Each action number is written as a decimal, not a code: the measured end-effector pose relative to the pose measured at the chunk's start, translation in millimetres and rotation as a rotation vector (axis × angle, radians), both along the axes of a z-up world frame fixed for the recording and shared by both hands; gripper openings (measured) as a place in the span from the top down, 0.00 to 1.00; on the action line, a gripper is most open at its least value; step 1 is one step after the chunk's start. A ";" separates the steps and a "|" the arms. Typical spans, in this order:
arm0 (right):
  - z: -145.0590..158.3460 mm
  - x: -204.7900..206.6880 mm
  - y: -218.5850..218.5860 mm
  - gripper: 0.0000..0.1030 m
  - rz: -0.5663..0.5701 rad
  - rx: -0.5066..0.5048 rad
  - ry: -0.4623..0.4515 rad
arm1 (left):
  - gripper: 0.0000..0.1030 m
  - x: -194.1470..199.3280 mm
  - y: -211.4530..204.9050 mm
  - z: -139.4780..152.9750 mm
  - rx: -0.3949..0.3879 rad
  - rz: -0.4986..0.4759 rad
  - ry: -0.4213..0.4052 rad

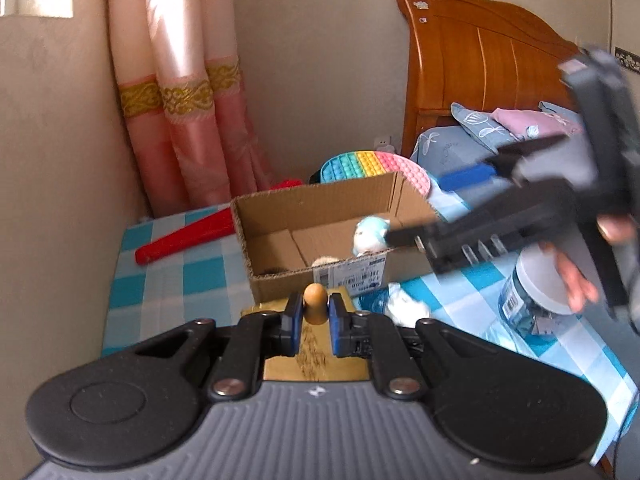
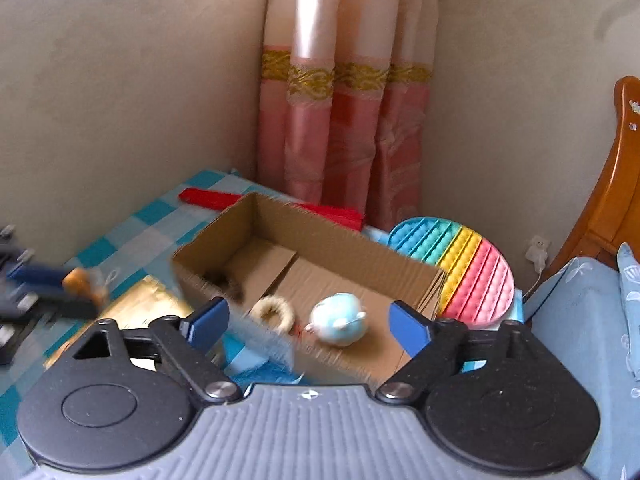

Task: Organize soft objects
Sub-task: 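Carry the doll and orange peg into the cardboard box and release them, then withdraw both grippers from the box back over the table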

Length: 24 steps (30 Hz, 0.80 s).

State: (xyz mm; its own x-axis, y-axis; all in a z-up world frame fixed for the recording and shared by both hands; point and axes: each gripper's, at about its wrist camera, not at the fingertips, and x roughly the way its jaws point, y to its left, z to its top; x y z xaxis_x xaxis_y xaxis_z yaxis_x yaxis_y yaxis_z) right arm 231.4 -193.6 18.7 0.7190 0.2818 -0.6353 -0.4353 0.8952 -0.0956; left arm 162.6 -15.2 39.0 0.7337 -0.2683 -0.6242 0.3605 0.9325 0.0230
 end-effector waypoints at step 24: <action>-16.8 -98.5 -36.5 0.00 -0.069 0.140 0.114 | 0.10 111.4 -32.4 6.9 0.082 0.067 0.017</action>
